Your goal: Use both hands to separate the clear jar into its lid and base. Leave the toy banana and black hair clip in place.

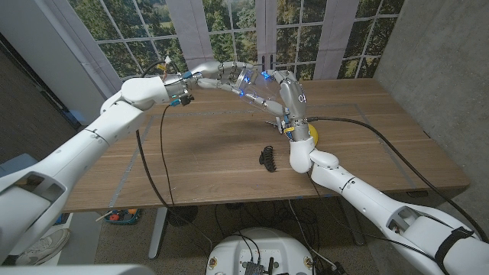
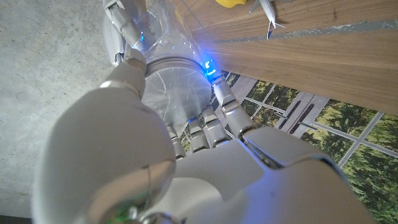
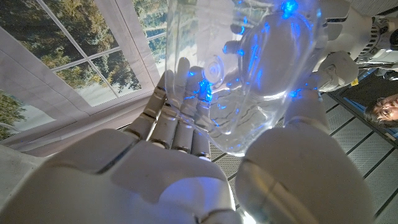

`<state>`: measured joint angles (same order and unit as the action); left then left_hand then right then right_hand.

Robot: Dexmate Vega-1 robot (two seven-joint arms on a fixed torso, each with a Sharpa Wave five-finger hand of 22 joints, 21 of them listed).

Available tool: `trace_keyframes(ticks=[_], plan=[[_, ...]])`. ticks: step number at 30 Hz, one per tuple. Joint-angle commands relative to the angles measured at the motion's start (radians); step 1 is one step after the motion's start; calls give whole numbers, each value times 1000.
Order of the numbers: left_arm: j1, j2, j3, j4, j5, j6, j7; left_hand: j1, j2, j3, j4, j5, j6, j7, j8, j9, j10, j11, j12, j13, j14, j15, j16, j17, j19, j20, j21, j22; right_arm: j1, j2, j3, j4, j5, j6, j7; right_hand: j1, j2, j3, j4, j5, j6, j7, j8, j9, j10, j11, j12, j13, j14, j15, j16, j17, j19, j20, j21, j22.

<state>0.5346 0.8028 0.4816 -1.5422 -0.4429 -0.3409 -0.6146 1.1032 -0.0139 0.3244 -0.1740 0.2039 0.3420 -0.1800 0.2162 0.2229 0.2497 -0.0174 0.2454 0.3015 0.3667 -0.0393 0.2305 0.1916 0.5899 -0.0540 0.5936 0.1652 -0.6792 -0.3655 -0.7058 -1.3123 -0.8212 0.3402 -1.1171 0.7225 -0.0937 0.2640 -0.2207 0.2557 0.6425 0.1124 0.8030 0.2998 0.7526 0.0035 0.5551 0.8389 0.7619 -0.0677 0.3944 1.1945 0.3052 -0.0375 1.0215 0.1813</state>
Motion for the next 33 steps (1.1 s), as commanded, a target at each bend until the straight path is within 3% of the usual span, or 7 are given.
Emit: trace_keyframes(ticks=[1,6,9,14,18,25,33], plan=[[6,-1,15,-29,52,25,46,33,19,0,6,1,63,33,23,1,54,-1,25,5,69,-55,27,7,58,-64,7,7,-3,8,7,0,-13,6,0,200,201,93,77,7,280,-210,25,62,217,-205,3,6,17,-154,0,1,4,-58,7,3],[18,-7,11,-43,15,73,60,27,30,-4,15,-5,163,101,48,4,190,1,77,10,215,-110,71,9,165,-109,38,10,-7,16,19,4,-27,9,0,200,201,93,77,8,280,-211,25,63,217,-208,3,7,18,-154,0,1,4,-56,7,3],[24,-6,7,-58,-11,120,72,-35,23,-18,32,-13,212,147,57,5,284,37,102,5,298,-132,85,3,246,-117,66,10,-9,21,28,8,-38,14,0,200,199,92,77,7,278,-212,25,63,217,-209,3,7,18,-154,1,2,1,-57,6,3],[34,-11,-6,-72,-79,208,89,-146,9,-26,46,-25,298,303,72,7,470,37,127,-23,482,-160,108,-8,402,-126,113,8,-15,29,43,13,-55,22,0,199,200,93,77,7,276,-211,25,63,214,-207,2,8,17,-154,0,2,-1,-59,5,3],[38,-18,-13,-70,-127,245,85,-231,17,-28,67,-26,367,377,84,3,555,61,127,-47,575,-162,110,-12,485,-122,126,3,-19,35,52,15,-62,26,0,199,200,93,77,7,274,-210,24,65,210,-208,2,11,14,-154,-3,1,-3,-61,5,3],[47,-16,-21,-94,-163,300,107,-337,48,-10,95,-16,470,393,90,-6,674,96,120,-84,694,-146,102,-18,577,-113,116,0,-28,41,66,13,-75,32,0,200,200,93,76,7,275,-212,24,63,210,-207,1,11,13,-154,-2,3,-5,-63,5,3],[78,16,-51,-216,-304,550,200,-471,116,51,130,-7,594,393,76,-15,808,159,84,-110,831,-98,59,-24,713,-89,78,-2,-45,51,95,6,-108,37,0,200,203,94,78,6,272,-209,25,65,210,-208,1,11,12,-154,-3,2,-6,-63,5,3]])
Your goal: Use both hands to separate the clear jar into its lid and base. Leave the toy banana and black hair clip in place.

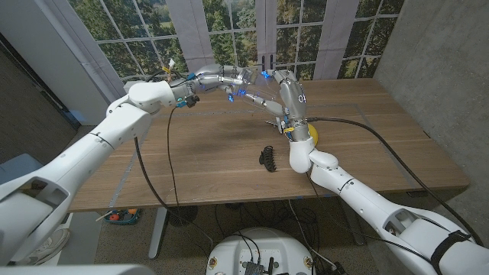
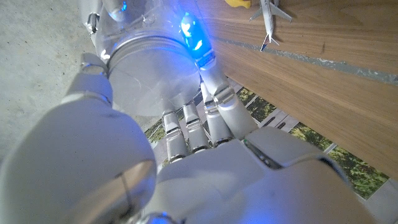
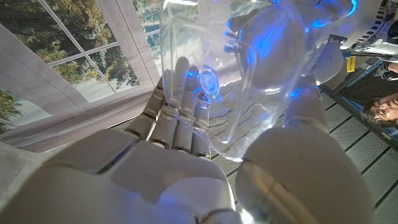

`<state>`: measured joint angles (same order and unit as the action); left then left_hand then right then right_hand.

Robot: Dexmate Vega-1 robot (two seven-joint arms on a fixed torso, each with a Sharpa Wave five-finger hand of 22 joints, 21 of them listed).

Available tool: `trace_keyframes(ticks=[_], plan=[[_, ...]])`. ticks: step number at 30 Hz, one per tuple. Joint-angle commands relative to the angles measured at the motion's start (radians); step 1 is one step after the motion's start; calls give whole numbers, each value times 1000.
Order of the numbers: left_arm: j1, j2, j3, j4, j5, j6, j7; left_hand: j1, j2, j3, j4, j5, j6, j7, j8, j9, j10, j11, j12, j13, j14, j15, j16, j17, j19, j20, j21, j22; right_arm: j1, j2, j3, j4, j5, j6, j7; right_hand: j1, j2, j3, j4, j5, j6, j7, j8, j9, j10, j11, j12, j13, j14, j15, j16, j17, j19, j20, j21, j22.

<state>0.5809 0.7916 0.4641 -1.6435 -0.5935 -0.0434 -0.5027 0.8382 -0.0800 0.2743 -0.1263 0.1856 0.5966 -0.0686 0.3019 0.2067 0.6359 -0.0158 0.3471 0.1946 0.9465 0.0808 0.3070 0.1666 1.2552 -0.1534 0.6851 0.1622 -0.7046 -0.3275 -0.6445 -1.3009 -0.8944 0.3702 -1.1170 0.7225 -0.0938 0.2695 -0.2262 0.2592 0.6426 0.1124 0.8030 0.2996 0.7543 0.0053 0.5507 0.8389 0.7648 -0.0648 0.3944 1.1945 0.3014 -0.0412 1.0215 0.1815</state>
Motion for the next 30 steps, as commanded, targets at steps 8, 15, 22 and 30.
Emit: trace_keyframes(ticks=[8,15,22,30], plan=[[44,39,-85,-180,-374,506,175,-240,257,182,96,17,367,282,-22,7,456,184,-49,-3,276,-199,-54,2,64,23,-55,2,-32,20,57,-5,-48,16,0,200,203,88,83,2,274,-211,25,65,207,-211,5,11,9,-157,-3,2,-3,-59,6,3],[18,16,-123,-125,-618,753,280,-304,264,251,130,12,398,284,-24,22,494,215,-77,-2,323,-174,-72,6,87,42,-92,2,-40,26,76,-9,-65,25,0,200,203,87,83,1,274,-210,25,64,212,-208,5,9,10,-158,-1,4,-3,-57,6,3],[12,20,-116,-115,-622,747,270,-385,262,328,192,15,415,284,-33,32,525,223,-108,1,345,-155,-90,8,103,58,-129,5,-40,23,75,-12,-60,19,0,201,203,88,82,1,275,-210,24,62,210,-210,4,10,9,-158,-2,4,-3,-57,7,3],[32,3,-117,-89,-600,657,210,-433,231,364,193,9,396,286,-55,31,500,223,-140,3,317,-153,-110,7,98,61,-155,9,-35,26,75,-4,-53,21,0,199,202,87,83,1,273,-212,25,64,209,-211,4,11,9,-156,-2,3,-6,-58,6,3]])
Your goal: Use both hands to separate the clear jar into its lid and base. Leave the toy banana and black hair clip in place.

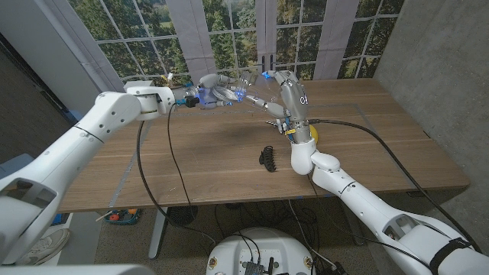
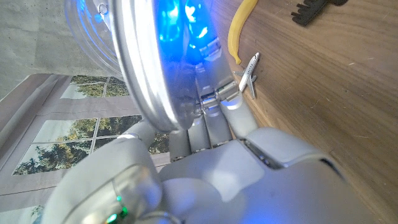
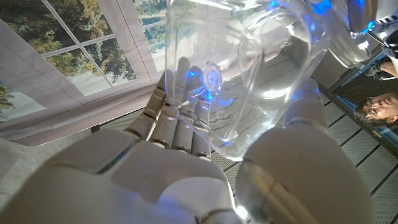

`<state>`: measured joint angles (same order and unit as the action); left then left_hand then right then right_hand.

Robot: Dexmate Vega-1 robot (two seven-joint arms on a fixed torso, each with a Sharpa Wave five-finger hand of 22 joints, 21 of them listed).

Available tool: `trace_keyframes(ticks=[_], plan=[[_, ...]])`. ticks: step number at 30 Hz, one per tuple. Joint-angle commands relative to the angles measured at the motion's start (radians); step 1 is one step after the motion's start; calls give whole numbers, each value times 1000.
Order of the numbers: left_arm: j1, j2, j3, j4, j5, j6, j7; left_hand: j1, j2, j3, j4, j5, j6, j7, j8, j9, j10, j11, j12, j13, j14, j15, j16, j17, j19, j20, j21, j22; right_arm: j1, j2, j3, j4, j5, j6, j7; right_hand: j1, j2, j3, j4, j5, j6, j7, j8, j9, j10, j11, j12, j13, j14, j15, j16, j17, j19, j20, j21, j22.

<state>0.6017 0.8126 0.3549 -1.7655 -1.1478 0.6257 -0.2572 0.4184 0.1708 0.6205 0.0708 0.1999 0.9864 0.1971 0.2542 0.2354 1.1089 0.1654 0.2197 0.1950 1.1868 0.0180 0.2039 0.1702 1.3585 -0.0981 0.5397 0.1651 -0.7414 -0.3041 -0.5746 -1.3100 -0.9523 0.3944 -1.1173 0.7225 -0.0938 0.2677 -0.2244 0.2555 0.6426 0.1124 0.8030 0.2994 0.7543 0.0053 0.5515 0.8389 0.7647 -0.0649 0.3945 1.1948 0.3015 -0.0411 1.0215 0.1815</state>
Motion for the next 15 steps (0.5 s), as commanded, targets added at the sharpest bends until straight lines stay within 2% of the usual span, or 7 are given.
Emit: trace_keyframes(ticks=[1,5,7,9,10,12,15], plan=[[19,-26,-11,42,-44,-38,-54,-18,-23,23,-7,-6,2,20,-11,2,22,42,-17,2,72,-88,-9,4,-11,10,-16,6,3,6,7,7,4,-3,0,200,203,89,81,4,274,-211,25,63,209,-211,4,13,10,-157,-2,4,-4,-57,7,3],[18,-46,-11,85,-73,-45,-105,-42,-34,49,-28,-9,-28,20,-29,3,-19,42,-32,5,15,-75,-21,4,-21,17,-38,7,7,2,0,5,8,-10,0,199,203,89,81,4,273,-212,25,62,208,-211,4,14,9,-156,-3,3,-6,-57,7,3],[12,-54,-12,111,-104,-25,-134,-37,-51,71,-69,-12,-52,21,-40,2,-47,43,-36,5,-3,-73,-21,3,-28,18,-50,9,8,3,0,4,9,-12,0,199,203,89,81,4,271,-210,24,62,207,-211,3,13,8,-156,-3,2,-6,-57,7,3],[13,-52,-13,118,-105,-26,-147,5,-104,107,-192,-24,-69,22,-43,5,-57,44,-29,7,-17,-80,-16,1,-28,22,-64,11,8,5,1,3,9,-14,0,200,203,89,81,4,272,-211,25,63,208,-211,4,14,9,-157,-2,3,-5,-56,8,3],[14,-50,-15,117,-107,-24,-147,31,-121,119,-239,-25,-73,22,-44,6,-65,43,-28,9,-19,-80,-13,4,-29,17,-69,12,9,4,0,3,11,-15,0,200,203,89,81,4,272,-211,25,64,208,-210,3,12,9,-157,-2,4,-5,-56,8,3],[10,-47,-13,122,-106,-19,-158,83,-160,117,-272,-25,-89,22,-48,8,-88,22,-32,11,-36,-108,-7,12,-33,2,-76,13,9,5,0,3,9,-16,0,200,203,89,80,4,272,-211,26,65,208,-210,3,13,9,-157,-2,4,-4,-56,8,3],[-4,-37,-7,137,-103,-7,-192,194,-187,107,-272,-18,-149,20,-60,12,-141,-7,-34,20,-82,-155,4,28,-65,-40,-95,16,13,7,-2,5,6,-16,0,200,203,89,80,4,271,-211,26,65,208,-208,2,11,9,-157,-2,4,-4,-56,8,3]])
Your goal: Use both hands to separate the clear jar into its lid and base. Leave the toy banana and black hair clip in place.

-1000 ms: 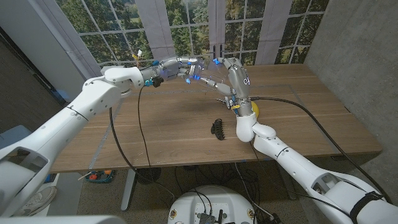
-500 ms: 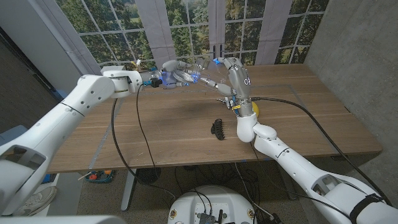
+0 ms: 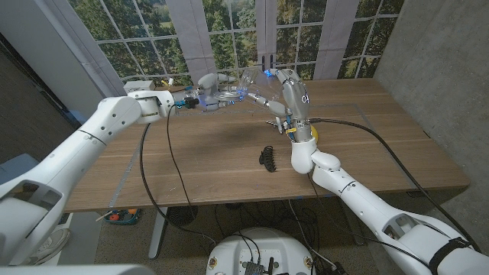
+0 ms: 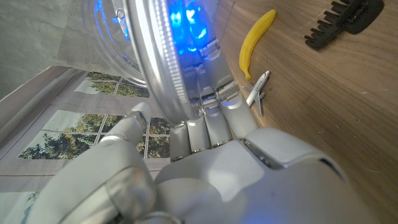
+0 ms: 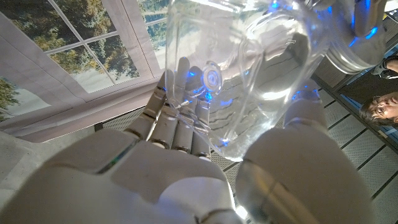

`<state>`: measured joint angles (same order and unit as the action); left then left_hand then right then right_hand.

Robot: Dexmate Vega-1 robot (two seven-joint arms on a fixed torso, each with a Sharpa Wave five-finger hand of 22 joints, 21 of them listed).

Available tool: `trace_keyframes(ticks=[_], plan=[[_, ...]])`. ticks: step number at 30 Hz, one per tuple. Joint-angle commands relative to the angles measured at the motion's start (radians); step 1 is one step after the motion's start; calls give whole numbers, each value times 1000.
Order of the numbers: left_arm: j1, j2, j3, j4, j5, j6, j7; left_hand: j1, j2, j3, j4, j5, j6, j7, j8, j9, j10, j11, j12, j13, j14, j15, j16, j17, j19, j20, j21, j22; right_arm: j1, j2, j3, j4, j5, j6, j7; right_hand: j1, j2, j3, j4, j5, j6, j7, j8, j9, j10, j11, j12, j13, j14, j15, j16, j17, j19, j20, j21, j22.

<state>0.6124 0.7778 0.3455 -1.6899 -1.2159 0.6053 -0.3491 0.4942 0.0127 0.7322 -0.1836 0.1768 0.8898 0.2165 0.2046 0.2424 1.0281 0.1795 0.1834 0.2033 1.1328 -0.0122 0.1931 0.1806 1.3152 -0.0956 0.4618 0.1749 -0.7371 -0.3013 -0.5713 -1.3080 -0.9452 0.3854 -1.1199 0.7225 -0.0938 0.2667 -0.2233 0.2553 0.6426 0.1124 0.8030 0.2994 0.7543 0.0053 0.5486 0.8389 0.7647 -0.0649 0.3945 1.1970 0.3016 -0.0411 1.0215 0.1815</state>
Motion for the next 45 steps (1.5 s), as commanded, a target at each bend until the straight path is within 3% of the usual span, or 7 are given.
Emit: trace_keyframes(ticks=[1,6,8,18,27,39,45], plan=[[-14,-2,2,62,-34,13,-101,162,-33,-6,-19,8,-69,0,-10,9,-73,-38,6,18,-42,-144,17,21,-31,-50,-21,7,9,4,-5,3,-1,-7,3,200,204,90,79,4,270,-211,27,66,208,-209,5,11,9,-157,-2,1,-4,-56,8,3],[-6,17,-5,36,-5,-7,-87,465,-4,-16,-20,27,-167,-2,-4,49,-137,-108,23,52,-104,-217,36,42,-76,-115,-26,16,11,8,-5,9,-2,-5,3,200,205,91,80,4,272,-210,26,63,208,-210,5,12,9,-157,-2,1,-4,-55,9,3],[3,25,-14,21,-3,-11,-65,663,-1,-74,-13,33,-199,-2,4,95,-157,-141,34,66,-118,-227,50,55,-98,-122,-4,26,13,10,-6,13,1,-4,3,200,205,91,79,4,271,-208,26,64,206,-210,4,13,9,-158,-2,1,-5,-56,8,3],[152,5,-121,-94,-10,-152,159,775,12,-132,-3,35,-182,-4,15,137,-132,-174,50,62,-84,-229,74,62,-109,-120,29,33,28,0,-35,7,33,-21,3,198,205,90,80,3,269,-209,26,65,207,-209,3,10,8,-157,-2,1,-6,-57,8,3],[247,-42,-157,-137,64,-350,227,505,27,-216,91,30,-202,-32,3,184,-173,-157,34,47,-138,-204,16,15,-148,-104,28,6,54,-31,-96,-5,137,-44,4,199,205,90,79,3,271,-209,26,64,207,-210,3,11,8,-157,-1,2,-6,-55,9,3],[286,-117,-147,-82,182,-614,153,216,-4,-268,141,15,-304,-96,-27,146,-305,-146,3,32,-296,-119,-17,7,-259,31,-55,-3,63,-63,-145,-36,278,-63,43,201,203,90,77,3,277,-208,27,60,213,-207,5,10,12,-157,1,3,1,-49,12,3],[276,-118,-134,-43,211,-674,80,96,32,-250,103,14,-421,-166,-21,67,-497,-145,1,22,-512,-61,-21,7,-583,113,-225,8,61,-63,-146,-49,339,-68,87,200,203,91,78,3,279,-209,28,61,218,-209,5,7,13,-156,1,2,6,-50,14,3]])
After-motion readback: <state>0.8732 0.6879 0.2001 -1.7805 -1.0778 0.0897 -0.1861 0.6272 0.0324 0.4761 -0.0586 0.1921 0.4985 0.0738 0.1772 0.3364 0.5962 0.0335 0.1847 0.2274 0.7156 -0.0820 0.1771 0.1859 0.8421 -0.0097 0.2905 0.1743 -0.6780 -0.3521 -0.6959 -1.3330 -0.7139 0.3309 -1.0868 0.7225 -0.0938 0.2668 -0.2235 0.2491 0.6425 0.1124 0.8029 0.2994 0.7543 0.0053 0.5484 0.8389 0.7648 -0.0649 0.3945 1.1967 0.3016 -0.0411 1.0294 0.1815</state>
